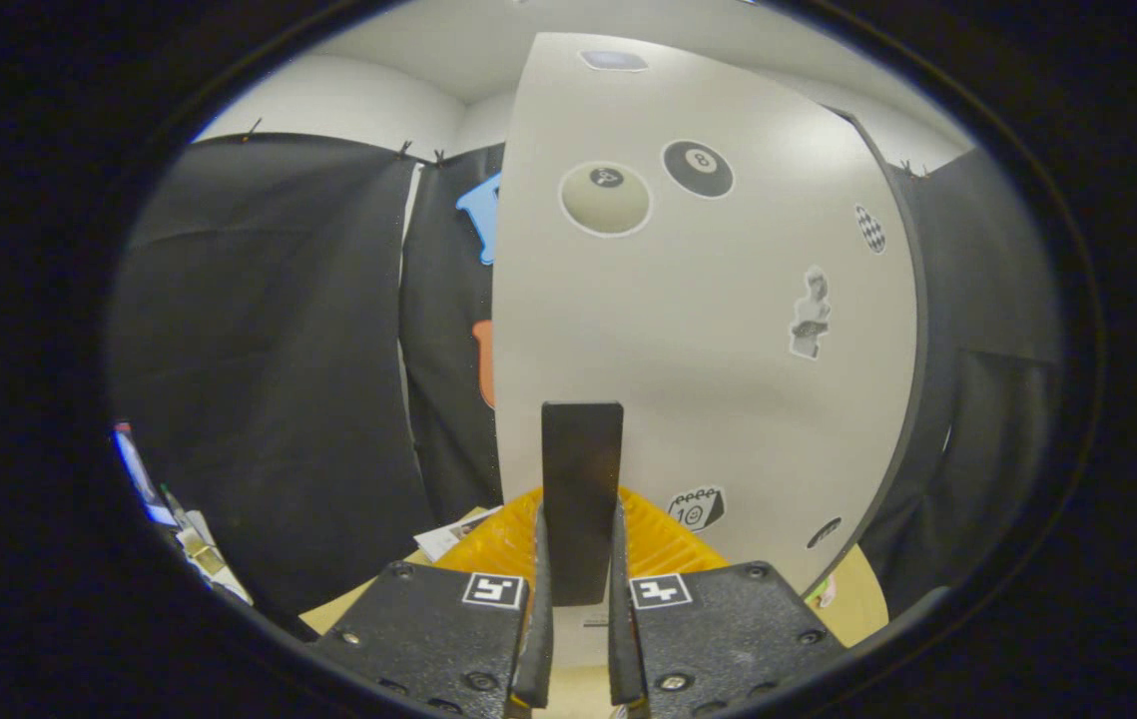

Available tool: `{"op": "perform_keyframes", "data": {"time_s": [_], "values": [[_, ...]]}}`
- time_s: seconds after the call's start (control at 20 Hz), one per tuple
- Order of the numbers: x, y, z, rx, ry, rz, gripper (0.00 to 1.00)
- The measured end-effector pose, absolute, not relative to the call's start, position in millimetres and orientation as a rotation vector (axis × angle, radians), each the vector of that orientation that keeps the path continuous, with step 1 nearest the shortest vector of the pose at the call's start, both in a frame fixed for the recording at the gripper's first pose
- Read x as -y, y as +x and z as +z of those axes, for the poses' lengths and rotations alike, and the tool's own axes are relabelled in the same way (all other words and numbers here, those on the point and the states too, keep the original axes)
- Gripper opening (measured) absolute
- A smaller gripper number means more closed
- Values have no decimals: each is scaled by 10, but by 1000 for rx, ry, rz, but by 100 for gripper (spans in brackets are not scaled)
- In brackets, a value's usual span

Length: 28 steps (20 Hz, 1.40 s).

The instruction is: Open the shoe cabinet door, grab the shoes and put them into the shoe cabinet, then close the shoe cabinet door.

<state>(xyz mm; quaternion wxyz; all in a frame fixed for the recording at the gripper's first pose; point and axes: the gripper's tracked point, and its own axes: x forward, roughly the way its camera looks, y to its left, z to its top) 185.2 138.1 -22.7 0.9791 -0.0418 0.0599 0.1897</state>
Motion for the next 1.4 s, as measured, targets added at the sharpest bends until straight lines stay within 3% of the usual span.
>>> {"op": "perform_keyframes", "data": {"time_s": [0.8,0.95,1.4], "values": [[-549,1292,-195,-90,-82,394,23],[-326,1312,-191,-65,-122,348,22],[732,1375,-94,-3,-139,74,4]]}}
